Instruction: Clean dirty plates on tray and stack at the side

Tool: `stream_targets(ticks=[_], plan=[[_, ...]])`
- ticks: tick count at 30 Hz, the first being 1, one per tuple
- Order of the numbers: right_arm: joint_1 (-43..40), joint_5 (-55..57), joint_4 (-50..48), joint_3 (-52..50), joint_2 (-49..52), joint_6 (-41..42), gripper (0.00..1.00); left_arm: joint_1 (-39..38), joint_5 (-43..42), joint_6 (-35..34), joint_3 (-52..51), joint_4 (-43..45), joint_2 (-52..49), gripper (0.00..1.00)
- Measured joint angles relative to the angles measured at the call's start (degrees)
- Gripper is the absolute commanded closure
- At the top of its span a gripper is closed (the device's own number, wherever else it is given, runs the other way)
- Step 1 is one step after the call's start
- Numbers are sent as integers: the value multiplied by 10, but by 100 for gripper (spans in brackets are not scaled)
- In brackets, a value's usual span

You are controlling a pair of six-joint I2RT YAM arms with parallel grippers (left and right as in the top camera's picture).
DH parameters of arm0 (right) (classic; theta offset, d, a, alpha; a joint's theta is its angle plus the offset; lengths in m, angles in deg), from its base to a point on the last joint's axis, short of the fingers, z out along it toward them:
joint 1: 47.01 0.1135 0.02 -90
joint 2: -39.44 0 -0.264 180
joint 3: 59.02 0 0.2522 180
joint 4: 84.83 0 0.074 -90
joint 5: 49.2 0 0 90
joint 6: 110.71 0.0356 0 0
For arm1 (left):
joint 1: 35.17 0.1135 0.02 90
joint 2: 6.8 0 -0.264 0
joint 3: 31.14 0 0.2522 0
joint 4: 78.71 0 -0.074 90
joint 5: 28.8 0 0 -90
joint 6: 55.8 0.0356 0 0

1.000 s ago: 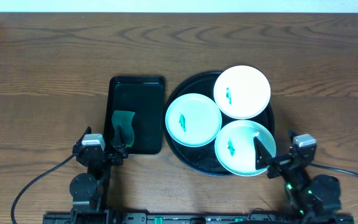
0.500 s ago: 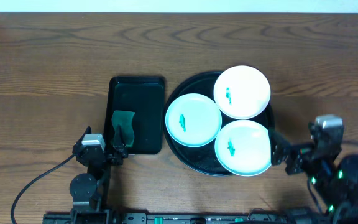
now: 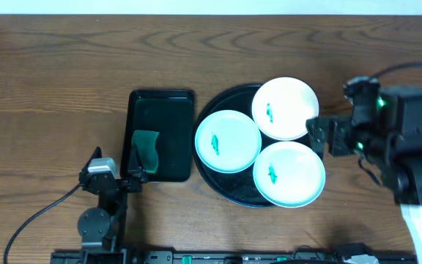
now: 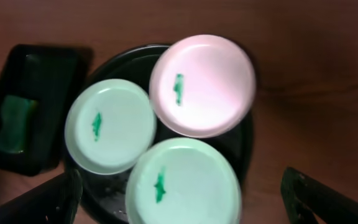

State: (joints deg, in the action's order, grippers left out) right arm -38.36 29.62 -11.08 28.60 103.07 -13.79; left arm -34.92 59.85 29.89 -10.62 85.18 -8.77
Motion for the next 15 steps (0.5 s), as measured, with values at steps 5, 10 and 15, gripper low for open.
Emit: stream_targets(ticks=[5, 10, 15], plan=[[0, -61, -23, 1, 35, -5, 32, 0, 0, -8, 142, -83, -68, 17], [0, -73, -38, 3, 42, -4, 38, 0, 0, -13, 344, -227, -207, 17], [0, -71, -37, 6, 54, 5, 45, 0, 0, -13, 565, -410, -380, 17]])
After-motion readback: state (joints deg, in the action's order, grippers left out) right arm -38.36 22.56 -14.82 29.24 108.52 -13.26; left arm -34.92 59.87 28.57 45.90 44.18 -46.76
